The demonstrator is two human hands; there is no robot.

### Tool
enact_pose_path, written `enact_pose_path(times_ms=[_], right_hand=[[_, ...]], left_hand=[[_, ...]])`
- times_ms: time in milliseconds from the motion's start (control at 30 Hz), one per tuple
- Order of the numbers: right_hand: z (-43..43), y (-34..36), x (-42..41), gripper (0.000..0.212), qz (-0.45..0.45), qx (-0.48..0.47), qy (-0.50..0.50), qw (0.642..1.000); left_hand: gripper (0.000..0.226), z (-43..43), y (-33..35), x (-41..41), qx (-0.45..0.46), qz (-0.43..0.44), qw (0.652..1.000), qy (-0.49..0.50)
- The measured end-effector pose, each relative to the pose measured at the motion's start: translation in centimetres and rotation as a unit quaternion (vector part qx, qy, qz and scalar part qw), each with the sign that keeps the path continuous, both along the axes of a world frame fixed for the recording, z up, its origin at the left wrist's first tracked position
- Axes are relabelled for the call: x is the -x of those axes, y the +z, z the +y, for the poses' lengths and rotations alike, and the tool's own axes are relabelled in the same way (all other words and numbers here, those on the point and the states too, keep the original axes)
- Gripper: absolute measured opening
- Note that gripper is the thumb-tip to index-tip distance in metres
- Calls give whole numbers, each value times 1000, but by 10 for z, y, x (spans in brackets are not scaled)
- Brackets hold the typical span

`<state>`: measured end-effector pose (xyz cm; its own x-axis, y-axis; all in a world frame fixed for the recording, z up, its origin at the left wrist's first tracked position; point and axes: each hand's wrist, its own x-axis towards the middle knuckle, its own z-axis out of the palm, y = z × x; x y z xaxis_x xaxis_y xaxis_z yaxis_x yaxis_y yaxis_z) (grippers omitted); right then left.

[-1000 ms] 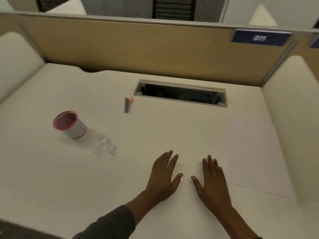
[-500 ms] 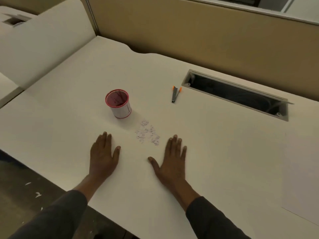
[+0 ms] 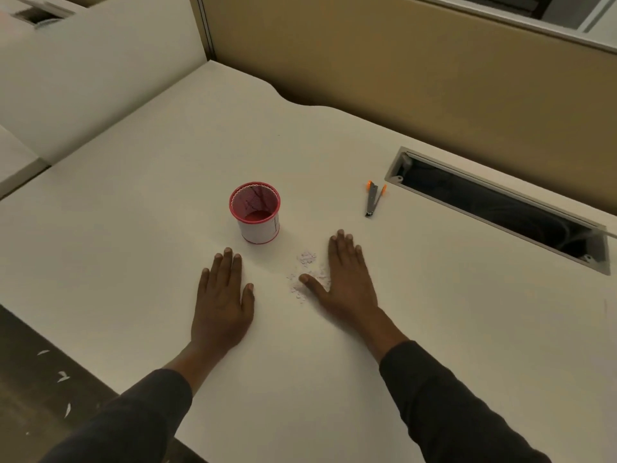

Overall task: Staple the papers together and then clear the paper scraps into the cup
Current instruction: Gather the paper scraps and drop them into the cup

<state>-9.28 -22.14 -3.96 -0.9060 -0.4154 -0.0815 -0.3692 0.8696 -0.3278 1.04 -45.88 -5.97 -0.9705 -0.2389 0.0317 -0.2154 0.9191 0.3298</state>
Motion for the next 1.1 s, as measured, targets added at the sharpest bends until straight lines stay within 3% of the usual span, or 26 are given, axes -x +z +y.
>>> enact_pose_path(times_ms=[233, 333, 400, 600, 767, 967, 1100], right_hand=[[-20, 10, -5, 96, -6, 27, 243, 970], [-8, 10, -11, 67, 96, 41, 249, 963], [-26, 12, -6, 57, 117, 28, 258, 959], [-64, 16, -13, 61, 26, -22, 329, 944], [1, 22, -37, 58, 126, -51, 323, 937], [-13, 18, -85, 73, 51, -98, 389, 914], [0, 14, -58, 76, 64, -121, 331, 934]], left_hand=[[69, 1, 1, 0, -6, 8, 1000, 0], [68, 1, -1, 0, -2, 11, 1000, -1], [67, 1, -3, 0, 1, 14, 1000, -2], [65, 0, -5, 0, -4, 12, 1000, -1], [65, 2, -1, 0, -9, 0, 1000, 5], [67, 2, 1, 0, -1, 1, 1000, 1], [66, 3, 2, 0, -8, 1, 1000, 3]])
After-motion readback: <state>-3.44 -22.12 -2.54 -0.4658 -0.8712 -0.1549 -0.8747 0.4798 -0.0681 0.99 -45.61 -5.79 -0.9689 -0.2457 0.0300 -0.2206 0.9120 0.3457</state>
